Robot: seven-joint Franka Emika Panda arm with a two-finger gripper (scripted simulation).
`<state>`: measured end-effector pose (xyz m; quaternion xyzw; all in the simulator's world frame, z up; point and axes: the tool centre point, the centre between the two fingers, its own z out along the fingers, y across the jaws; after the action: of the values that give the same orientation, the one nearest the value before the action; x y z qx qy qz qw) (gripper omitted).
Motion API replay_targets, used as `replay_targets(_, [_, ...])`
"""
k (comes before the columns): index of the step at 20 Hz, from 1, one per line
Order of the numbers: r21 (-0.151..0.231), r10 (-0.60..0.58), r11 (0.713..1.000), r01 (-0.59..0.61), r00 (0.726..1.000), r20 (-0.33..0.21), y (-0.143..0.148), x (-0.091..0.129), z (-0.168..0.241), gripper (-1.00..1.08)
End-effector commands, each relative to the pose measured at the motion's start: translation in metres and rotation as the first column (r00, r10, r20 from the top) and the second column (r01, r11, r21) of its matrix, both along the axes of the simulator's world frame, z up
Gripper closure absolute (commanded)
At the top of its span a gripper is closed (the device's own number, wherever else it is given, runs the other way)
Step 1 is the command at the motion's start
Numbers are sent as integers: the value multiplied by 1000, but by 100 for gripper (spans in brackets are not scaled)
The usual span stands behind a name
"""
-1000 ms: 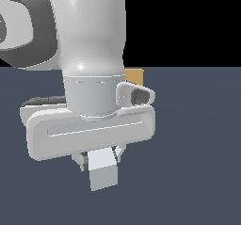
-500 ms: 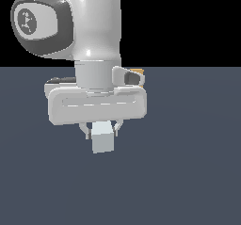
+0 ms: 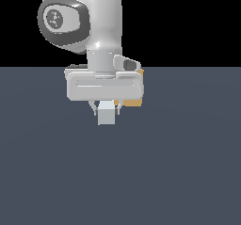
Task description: Insert the peg into the horizontal hole in a box.
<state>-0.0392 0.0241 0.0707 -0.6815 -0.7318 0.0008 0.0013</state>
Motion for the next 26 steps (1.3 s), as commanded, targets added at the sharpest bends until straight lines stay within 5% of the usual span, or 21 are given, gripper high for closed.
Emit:
replay_targets(1, [0,-33,999,33,999,3,20,3,8,108])
replay_targets(14, [0,-159,987,159,987,3,96,23,31,108])
replay_targets(26, [0,-183,983,183,983,3,108,30,35,108])
